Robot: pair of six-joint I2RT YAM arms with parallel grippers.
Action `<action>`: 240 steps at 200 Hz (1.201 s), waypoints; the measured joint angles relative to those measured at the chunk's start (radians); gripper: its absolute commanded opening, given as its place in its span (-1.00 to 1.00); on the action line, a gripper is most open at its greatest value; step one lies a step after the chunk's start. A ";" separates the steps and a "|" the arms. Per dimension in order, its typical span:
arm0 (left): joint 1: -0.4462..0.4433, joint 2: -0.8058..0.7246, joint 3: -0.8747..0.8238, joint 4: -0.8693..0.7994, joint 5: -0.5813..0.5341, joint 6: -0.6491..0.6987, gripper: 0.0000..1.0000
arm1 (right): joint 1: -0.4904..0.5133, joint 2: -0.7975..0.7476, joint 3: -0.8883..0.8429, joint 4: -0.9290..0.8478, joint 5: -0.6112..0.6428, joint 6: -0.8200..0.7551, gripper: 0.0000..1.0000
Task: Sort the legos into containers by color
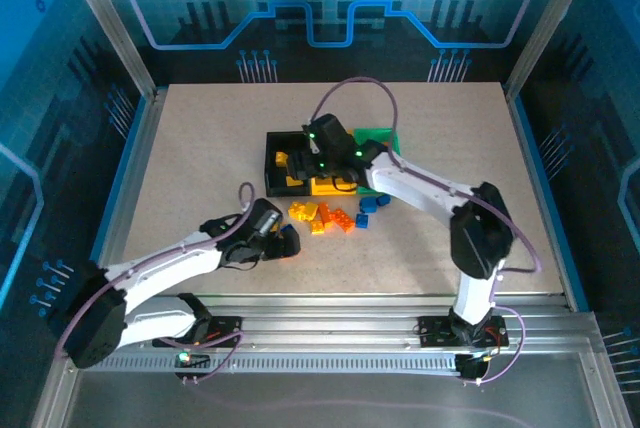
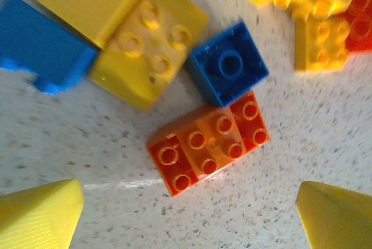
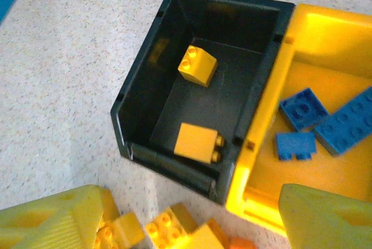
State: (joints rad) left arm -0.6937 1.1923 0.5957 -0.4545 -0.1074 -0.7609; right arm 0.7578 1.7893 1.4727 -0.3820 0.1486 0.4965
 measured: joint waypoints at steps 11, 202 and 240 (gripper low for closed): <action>-0.022 0.055 0.006 0.016 -0.002 0.000 0.97 | 0.000 -0.060 -0.062 0.017 0.001 0.006 0.63; -0.176 0.341 0.141 0.212 -0.125 0.083 0.81 | -0.059 -0.299 -0.385 0.079 0.004 0.039 0.67; -0.196 0.380 0.173 0.185 -0.145 0.103 0.60 | -0.069 -0.333 -0.417 0.080 0.004 0.042 0.67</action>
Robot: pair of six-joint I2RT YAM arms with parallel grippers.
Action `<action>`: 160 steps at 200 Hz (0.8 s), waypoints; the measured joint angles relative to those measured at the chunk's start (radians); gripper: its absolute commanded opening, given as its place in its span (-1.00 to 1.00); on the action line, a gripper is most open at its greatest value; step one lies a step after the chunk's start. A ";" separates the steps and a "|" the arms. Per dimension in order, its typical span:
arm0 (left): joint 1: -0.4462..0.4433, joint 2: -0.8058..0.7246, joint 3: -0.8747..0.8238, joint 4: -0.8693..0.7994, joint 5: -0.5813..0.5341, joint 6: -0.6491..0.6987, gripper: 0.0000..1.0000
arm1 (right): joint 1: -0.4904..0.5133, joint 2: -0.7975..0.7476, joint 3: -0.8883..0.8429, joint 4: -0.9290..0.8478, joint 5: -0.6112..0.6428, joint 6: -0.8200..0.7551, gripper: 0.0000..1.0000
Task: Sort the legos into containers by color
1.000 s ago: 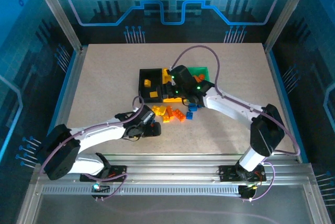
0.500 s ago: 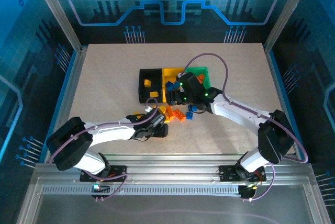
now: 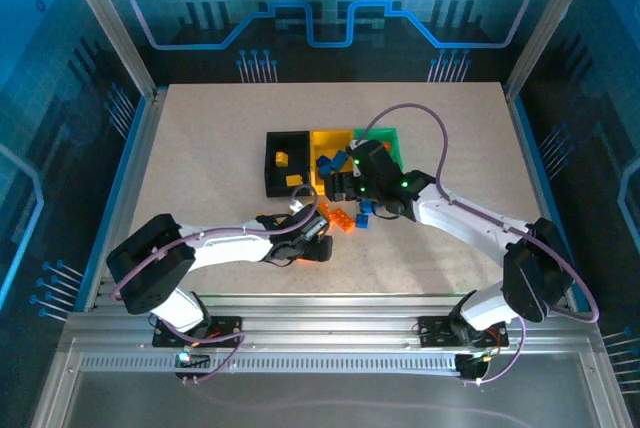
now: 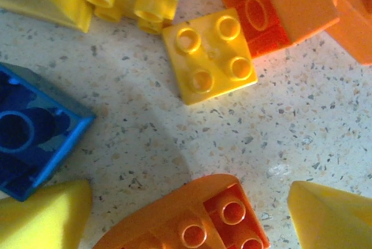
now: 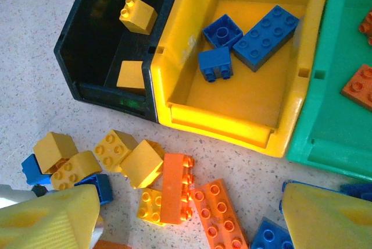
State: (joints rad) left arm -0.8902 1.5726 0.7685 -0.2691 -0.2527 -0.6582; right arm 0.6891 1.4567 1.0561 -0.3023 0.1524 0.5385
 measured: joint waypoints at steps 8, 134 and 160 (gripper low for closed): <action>-0.008 0.010 0.007 -0.011 -0.013 0.011 0.45 | -0.005 -0.007 -0.005 0.000 0.000 0.002 0.67; -0.059 -0.002 0.097 -0.106 -0.039 0.011 0.18 | -0.101 -0.148 -0.085 -0.011 0.008 0.037 0.68; -0.058 -0.002 0.207 -0.130 -0.040 0.029 0.16 | -0.141 -0.225 -0.129 -0.025 0.018 0.049 0.68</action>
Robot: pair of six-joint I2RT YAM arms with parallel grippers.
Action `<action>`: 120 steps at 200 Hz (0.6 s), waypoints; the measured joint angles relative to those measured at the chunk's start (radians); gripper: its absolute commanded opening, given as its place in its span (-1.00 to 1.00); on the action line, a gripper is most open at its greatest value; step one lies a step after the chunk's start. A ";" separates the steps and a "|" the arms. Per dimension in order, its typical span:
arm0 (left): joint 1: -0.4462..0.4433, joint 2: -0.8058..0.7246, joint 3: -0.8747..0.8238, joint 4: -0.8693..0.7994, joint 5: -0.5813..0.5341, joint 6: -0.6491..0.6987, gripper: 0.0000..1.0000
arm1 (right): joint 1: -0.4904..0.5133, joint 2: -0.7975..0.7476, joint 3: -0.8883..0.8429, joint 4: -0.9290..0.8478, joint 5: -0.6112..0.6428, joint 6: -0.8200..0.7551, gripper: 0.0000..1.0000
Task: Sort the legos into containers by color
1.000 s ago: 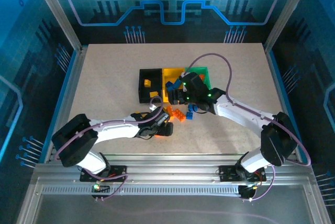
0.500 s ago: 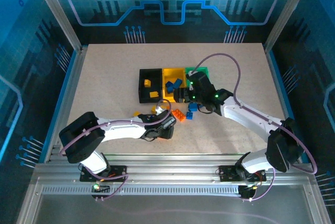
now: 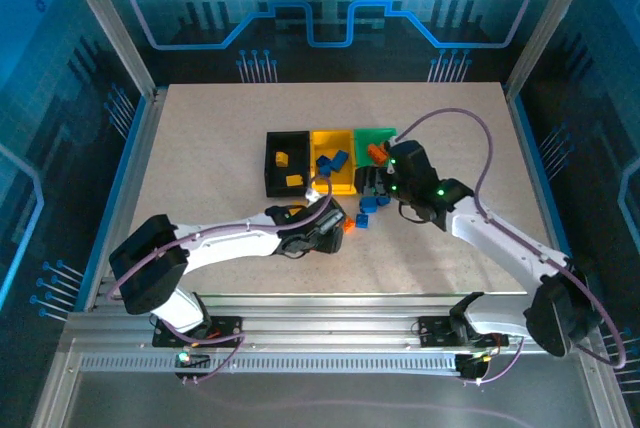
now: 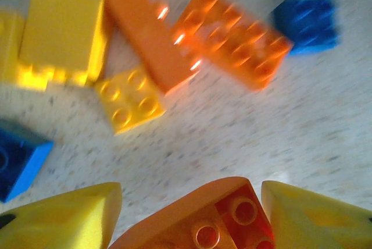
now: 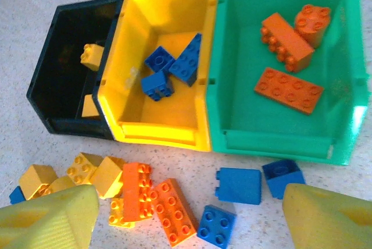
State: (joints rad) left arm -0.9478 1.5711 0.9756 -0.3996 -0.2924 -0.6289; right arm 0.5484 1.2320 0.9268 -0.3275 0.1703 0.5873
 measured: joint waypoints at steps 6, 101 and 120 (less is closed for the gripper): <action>0.003 0.003 0.031 0.000 0.000 0.006 0.15 | -0.008 -0.018 -0.011 -0.005 0.004 0.002 0.69; 0.152 0.456 0.685 0.024 0.020 0.108 0.13 | -0.074 -0.151 -0.108 -0.076 0.012 0.026 0.70; 0.171 0.547 0.824 0.010 0.026 0.108 0.14 | -0.078 -0.160 -0.110 -0.084 0.013 0.027 0.71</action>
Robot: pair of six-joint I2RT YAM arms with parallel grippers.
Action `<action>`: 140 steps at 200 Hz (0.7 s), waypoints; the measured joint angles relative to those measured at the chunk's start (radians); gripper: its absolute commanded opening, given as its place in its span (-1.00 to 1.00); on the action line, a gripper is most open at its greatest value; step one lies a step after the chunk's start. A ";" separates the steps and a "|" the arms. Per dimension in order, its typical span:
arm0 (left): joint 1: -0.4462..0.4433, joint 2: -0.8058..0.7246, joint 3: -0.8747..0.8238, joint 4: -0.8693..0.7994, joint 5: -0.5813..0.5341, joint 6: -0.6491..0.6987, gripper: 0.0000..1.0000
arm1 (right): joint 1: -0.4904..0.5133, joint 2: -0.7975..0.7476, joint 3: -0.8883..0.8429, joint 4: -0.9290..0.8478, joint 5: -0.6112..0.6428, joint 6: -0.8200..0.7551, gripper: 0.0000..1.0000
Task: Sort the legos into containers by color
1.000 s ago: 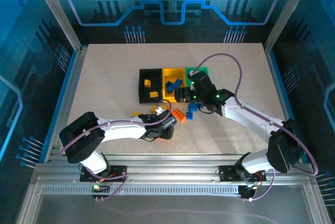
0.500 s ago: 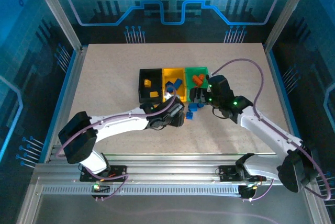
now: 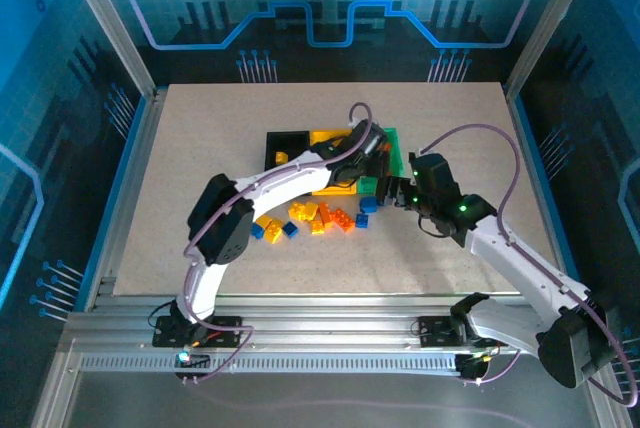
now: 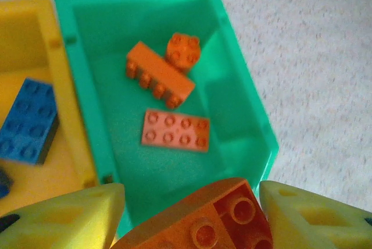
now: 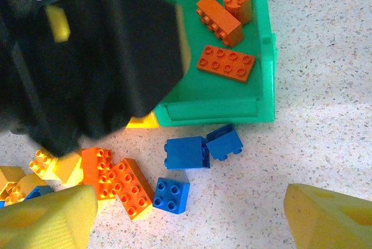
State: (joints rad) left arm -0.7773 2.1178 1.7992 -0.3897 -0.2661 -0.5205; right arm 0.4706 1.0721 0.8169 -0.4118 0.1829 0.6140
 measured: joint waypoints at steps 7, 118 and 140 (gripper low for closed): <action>0.007 0.029 0.046 -0.002 0.002 0.000 0.15 | -0.002 -0.003 0.000 -0.001 0.000 0.000 0.71; 0.057 0.147 0.264 -0.078 0.080 -0.070 0.98 | 0.000 0.017 -0.063 -0.004 -0.039 0.021 0.67; 0.061 -0.052 0.026 -0.005 0.100 -0.093 0.98 | 0.034 0.061 -0.066 0.018 -0.042 0.035 0.64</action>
State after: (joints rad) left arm -0.7166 2.0655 1.8256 -0.3943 -0.1658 -0.6136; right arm 0.5045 1.1328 0.7506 -0.3939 0.1413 0.6491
